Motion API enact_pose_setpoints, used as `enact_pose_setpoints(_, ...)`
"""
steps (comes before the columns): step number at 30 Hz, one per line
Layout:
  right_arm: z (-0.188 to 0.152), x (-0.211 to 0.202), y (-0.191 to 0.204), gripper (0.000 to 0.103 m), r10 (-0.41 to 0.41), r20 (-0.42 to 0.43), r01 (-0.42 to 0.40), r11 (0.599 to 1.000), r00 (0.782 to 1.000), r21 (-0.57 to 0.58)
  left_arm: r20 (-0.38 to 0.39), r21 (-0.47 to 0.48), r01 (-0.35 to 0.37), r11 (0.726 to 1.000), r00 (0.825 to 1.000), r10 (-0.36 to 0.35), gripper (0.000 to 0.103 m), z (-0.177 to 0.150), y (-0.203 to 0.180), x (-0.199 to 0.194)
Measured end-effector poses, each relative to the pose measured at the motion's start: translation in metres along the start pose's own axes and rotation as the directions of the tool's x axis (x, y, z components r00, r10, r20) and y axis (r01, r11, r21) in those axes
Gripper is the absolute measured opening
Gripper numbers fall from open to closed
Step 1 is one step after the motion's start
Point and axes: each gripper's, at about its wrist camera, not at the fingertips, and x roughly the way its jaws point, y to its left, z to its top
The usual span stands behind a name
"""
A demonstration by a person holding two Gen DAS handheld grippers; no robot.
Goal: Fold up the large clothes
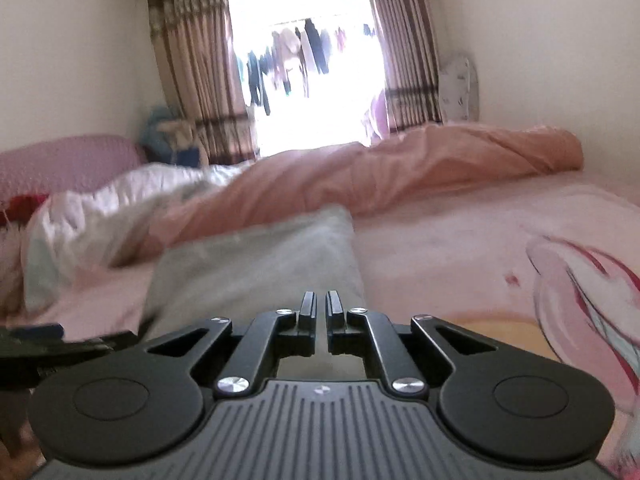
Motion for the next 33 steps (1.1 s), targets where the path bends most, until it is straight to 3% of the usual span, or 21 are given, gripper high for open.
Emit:
enact_pose_setpoints(3, 0.012, 0.042, -0.004, 0.008, 0.038, 0.037, -0.041, 0.996, 0.999, 0.08, 0.067, -0.1, 0.015, 0.995, 0.998, -0.008, 0.103, 0.015, -0.002, 0.033)
enact_pose_setpoints(6, 0.035, 0.08, 0.002, 0.011, 0.045, 0.073, -0.056, 0.987, 0.996, 0.153, 0.046, -0.201, 0.039, 0.979, 0.998, -0.03, 0.103, 0.035, 0.002, 0.077)
enact_pose_setpoints(8, 0.052, 0.106, 0.006, 0.015, 0.053, 0.096, -0.069, 0.983, 0.994, 0.17, 0.026, -0.23, 0.001, 0.973, 1.0, 0.005, 0.103, 0.053, 0.001, 0.11)
enact_pose_setpoints(11, 0.049, 0.15, 0.009, 0.015, -0.005, 0.052, 0.002, 0.998, 0.999, 0.06, -0.014, -0.179, -0.058, 0.982, 0.998, 0.057, 0.103, 0.071, -0.003, 0.16)
enact_pose_setpoints(13, 0.026, 0.181, -0.001, 0.0, -0.056, -0.02, 0.056, 0.998, 0.998, 0.008, -0.077, -0.097, -0.164, 0.982, 0.985, 0.157, 0.103, 0.069, -0.005, 0.192)
enact_pose_setpoints(14, 0.013, 0.192, -0.008, 0.0, -0.06, -0.062, 0.061, 0.998, 0.996, 0.026, -0.096, -0.082, -0.171, 0.982, 0.982, 0.163, 0.103, 0.063, -0.002, 0.204)
enact_pose_setpoints(16, 0.002, 0.208, -0.02, 0.0, -0.043, -0.125, 0.052, 0.996, 0.991, 0.074, -0.111, -0.148, -0.104, 0.983, 0.99, 0.088, 0.103, 0.051, 0.01, 0.215)
enact_pose_setpoints(18, 0.006, 0.207, -0.022, 0.0, -0.026, -0.122, 0.039, 0.994, 0.992, 0.104, -0.136, -0.194, -0.087, 0.977, 0.989, 0.061, 0.103, 0.05, 0.02, 0.22)
enact_pose_setpoints(20, 0.013, 0.202, -0.014, 0.006, -0.018, -0.121, 0.026, 0.998, 0.992, 0.062, -0.13, -0.187, -0.123, 0.975, 0.987, 0.1, 0.103, 0.06, 0.018, 0.213)
enact_pose_setpoints(22, 0.027, 0.199, -0.009, 0.007, 0.012, -0.077, -0.008, 0.998, 0.997, 0.057, -0.047, -0.156, -0.195, 0.968, 0.981, 0.19, 0.103, 0.075, 0.004, 0.199)
enact_pose_setpoints(25, 0.052, 0.213, -0.008, 0.009, 0.063, -0.053, -0.058, 0.995, 0.997, 0.082, 0.035, -0.11, -0.161, 0.981, 0.986, 0.165, 0.103, 0.092, -0.013, 0.197)
enact_pose_setpoints(27, 0.055, 0.239, -0.006, 0.009, 0.024, -0.076, -0.02, 0.999, 0.997, 0.048, -0.007, -0.044, -0.176, 0.983, 0.984, 0.176, 0.103, 0.091, -0.022, 0.221)
enact_pose_setpoints(29, 0.044, 0.273, -0.01, 0.01, 0.009, -0.211, -0.002, 0.999, 0.977, 0.034, -0.149, -0.003, -0.201, 0.98, 0.969, 0.198, 0.103, 0.076, -0.023, 0.256)
enact_pose_setpoints(30, 0.038, 0.279, -0.016, 0.01, 0.024, -0.243, -0.011, 0.998, 0.97, 0.054, -0.205, -0.029, -0.174, 0.984, 0.965, 0.165, 0.103, 0.07, -0.018, 0.266)
enact_pose_setpoints(33, 0.035, 0.28, -0.015, 0.01, 0.012, -0.244, 0.0, 0.999, 0.97, 0.047, -0.203, -0.151, -0.149, 0.977, 0.972, 0.117, 0.103, 0.071, 0.002, 0.264)
